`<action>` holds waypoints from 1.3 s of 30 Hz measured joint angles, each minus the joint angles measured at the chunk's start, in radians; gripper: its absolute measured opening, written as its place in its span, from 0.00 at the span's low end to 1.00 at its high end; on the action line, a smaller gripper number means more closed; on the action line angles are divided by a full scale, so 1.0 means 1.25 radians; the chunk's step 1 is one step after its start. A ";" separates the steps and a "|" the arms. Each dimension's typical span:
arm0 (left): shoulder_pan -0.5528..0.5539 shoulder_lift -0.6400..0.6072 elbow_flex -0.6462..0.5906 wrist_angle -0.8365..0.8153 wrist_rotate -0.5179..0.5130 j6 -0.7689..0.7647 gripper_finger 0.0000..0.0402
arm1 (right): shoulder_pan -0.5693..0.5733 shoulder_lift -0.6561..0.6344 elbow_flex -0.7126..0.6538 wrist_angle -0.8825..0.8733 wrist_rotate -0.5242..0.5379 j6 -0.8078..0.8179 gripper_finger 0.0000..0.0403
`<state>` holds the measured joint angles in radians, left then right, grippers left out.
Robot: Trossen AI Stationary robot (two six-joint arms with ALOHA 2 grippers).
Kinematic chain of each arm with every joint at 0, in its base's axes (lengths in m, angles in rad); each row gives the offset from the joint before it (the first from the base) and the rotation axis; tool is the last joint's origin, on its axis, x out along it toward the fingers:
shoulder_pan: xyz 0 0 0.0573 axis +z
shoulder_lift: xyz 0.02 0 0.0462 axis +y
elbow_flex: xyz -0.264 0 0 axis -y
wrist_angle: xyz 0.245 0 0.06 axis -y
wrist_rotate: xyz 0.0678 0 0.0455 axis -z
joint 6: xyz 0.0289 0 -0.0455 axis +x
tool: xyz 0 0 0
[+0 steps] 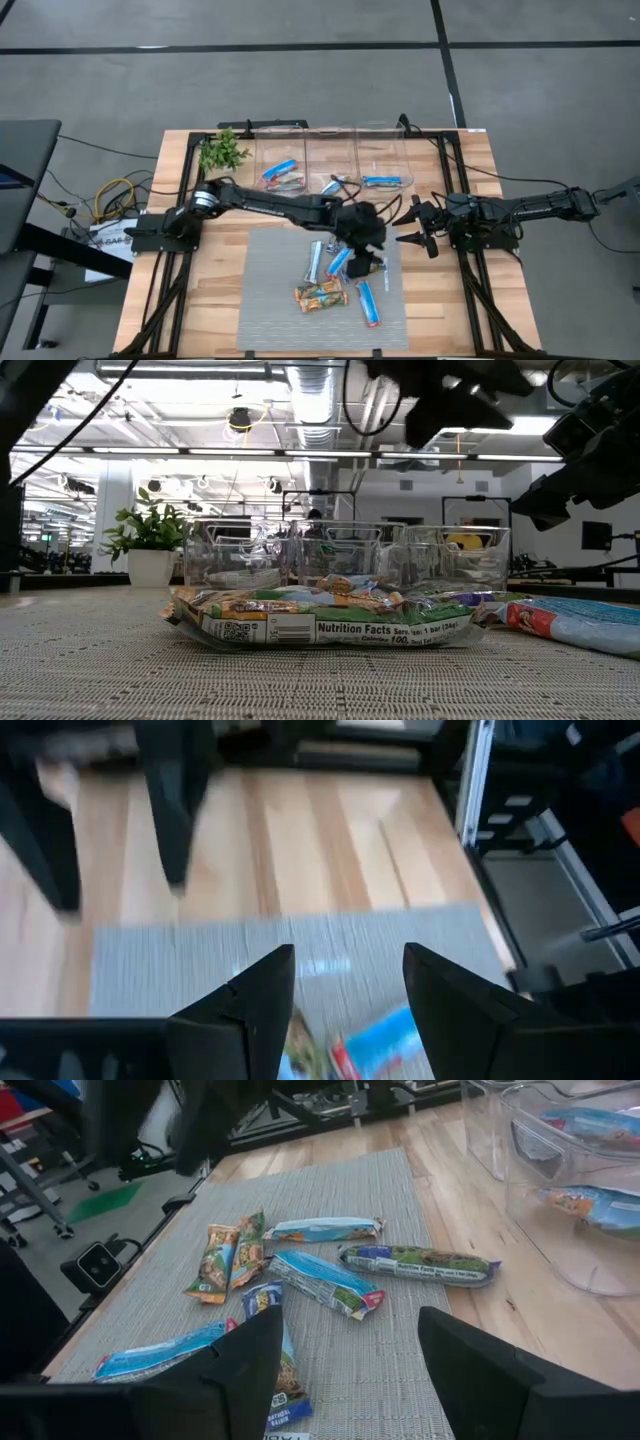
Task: Pick and place Granola Bars by type
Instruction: Put the yellow granola bar into the middle transparent bin
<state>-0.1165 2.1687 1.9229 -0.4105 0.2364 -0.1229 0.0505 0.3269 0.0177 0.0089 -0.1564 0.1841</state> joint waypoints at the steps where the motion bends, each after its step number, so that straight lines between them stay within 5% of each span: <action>1: -0.004 -0.018 -0.045 0.022 -0.006 -0.011 0.45 | 0.000 0.000 0.000 0.000 0.000 0.000 0.56; 9: -0.045 -0.174 -0.404 0.226 -0.075 -0.131 0.45 | 0.000 0.000 0.000 -0.001 0.000 0.000 0.56; 16: -0.113 -0.266 -0.591 0.241 -0.142 -0.216 0.45 | 0.000 0.000 0.000 -0.001 0.000 0.000 0.56; 39: -0.264 -0.282 -0.648 0.097 -0.266 -0.282 0.45 | 0.000 0.000 0.000 -0.001 0.000 0.000 0.56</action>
<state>-0.4461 1.8157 1.1126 -0.2889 -0.0955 -0.4755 0.0505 0.3271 0.0177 0.0078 -0.1562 0.1841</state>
